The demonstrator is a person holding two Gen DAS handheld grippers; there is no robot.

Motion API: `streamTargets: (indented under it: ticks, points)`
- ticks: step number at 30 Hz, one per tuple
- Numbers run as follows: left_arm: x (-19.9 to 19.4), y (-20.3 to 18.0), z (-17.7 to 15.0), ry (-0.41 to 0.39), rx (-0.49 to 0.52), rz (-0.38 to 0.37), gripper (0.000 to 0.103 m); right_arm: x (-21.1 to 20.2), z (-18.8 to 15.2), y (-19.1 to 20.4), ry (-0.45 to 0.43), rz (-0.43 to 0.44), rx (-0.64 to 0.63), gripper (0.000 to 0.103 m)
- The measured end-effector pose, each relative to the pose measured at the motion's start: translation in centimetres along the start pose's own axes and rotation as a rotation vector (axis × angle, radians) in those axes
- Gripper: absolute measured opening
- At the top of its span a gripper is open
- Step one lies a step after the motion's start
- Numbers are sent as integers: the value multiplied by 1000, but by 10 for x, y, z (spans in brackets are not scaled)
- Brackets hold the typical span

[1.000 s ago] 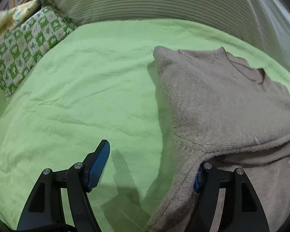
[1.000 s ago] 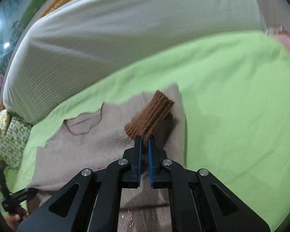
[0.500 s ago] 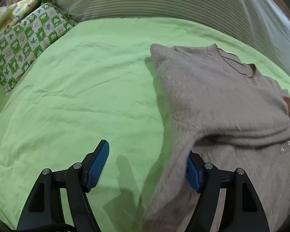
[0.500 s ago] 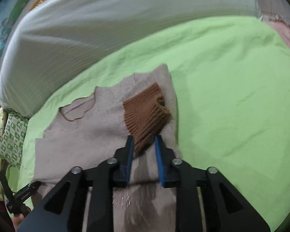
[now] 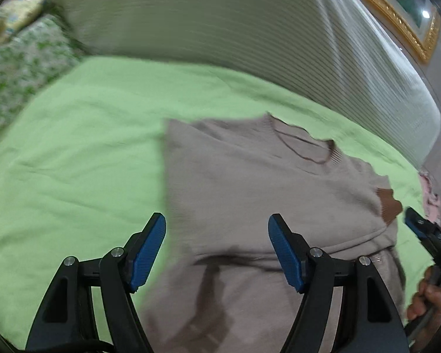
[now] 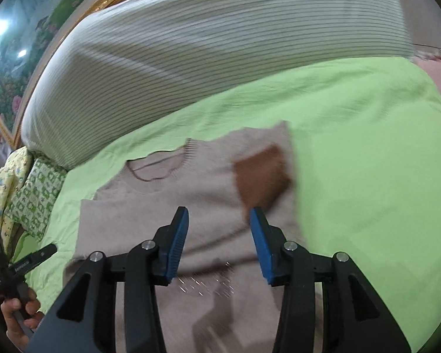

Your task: Fold small clothes

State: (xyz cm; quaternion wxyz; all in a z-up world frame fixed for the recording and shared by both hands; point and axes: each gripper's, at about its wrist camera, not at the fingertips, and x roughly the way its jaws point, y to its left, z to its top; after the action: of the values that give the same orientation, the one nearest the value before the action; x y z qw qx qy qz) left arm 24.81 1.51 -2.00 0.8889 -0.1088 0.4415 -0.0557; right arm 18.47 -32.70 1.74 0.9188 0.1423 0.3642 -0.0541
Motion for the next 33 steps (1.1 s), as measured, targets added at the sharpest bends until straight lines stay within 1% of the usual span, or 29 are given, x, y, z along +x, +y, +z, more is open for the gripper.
streamTargets:
  ticks: [1, 3, 5, 6, 7, 8, 10, 11, 12, 13, 14, 15, 16, 17, 18, 19, 20, 21, 23, 26, 30, 33]
  points:
    - [10, -5, -1, 16, -3, -32, 73, 7, 1, 4, 5, 1, -5, 45]
    - [28, -11, -2, 43, 11, -57, 73, 20, 2, 9, 22, 24, -13, 45]
    - [47, -13, -6, 75, 51, -12, 72, 30, 1, 13, 37, 37, -32, 45]
    - [51, -9, -7, 81, 62, 5, 68, 37, 1, 14, 54, 41, -50, 45]
    - [55, -1, -8, 83, 71, 25, 61, 41, 2, 15, 64, 44, -64, 45]
    - [57, 4, -7, 81, 76, 28, 56, 45, 2, 16, 71, 49, -81, 45]
    - [58, 20, -8, 74, 85, 37, 53, 48, 4, 13, 69, 39, -108, 45]
    - [58, 28, -8, 72, 87, 28, 53, 49, 5, 10, 63, 25, -109, 45]
    - [58, 31, -8, 71, 91, 39, 53, 49, 6, 5, 58, 15, -98, 45]
    - [58, 33, -9, 72, 103, 57, 53, 50, 7, 0, 56, 13, -86, 45]
    - [58, 34, -9, 71, 110, 57, 55, 50, 7, -5, 55, 2, -78, 45]
    - [59, 35, -10, 71, 110, 60, 59, 53, 5, -12, 51, -45, -75, 45]
    - [62, 38, -10, 82, 97, 99, 79, 60, 1, -20, 69, -111, -73, 45]
    - [65, 41, -10, 90, 79, 120, 85, 70, -3, -27, 105, -113, -67, 44]
    - [64, 48, -10, 89, 44, 96, 84, 68, -6, -27, 76, -108, -86, 44]
    - [58, 53, -11, 75, 16, 64, 80, 66, -6, -24, 69, -117, -103, 44]
    - [53, 55, -11, 66, 7, 53, 78, 64, -6, -19, 75, -128, -119, 45]
    - [45, 57, -13, 55, 3, 57, 78, 56, -4, -14, 70, -121, -127, 45]
    - [32, 59, -16, 54, -4, 80, 79, 35, -1, -10, 26, -82, -108, 45]
    - [1, 65, -27, 32, -12, 74, 79, -1, -3, -6, -9, -53, -103, 45]
    - [-41, 70, -57, 33, -27, 55, 80, -55, -20, -7, -26, -2, -87, 46]
    - [-61, 70, -81, 46, -25, 44, 80, -86, -39, -9, -28, 2, -89, 51]
